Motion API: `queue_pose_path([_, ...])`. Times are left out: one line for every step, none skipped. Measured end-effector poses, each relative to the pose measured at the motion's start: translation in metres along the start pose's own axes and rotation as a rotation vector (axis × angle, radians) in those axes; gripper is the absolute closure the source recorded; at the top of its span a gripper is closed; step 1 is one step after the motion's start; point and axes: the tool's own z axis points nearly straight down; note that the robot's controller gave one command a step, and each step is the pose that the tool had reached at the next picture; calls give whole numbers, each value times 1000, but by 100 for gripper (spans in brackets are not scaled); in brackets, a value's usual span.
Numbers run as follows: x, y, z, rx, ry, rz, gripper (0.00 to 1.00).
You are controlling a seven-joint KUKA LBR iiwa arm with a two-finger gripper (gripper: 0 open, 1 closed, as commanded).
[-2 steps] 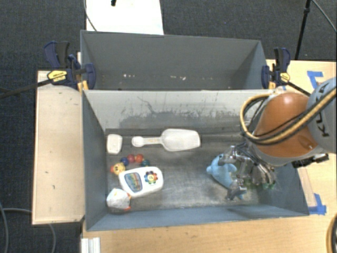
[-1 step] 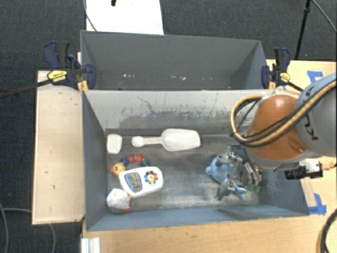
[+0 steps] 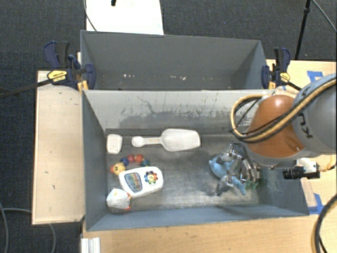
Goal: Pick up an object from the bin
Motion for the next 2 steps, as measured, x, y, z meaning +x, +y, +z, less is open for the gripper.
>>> queue_pose_path([16, 5, 8, -7, -35, 181, 100])
queue_pose_path([16, 5, 8, -7, -35, 180, 100])
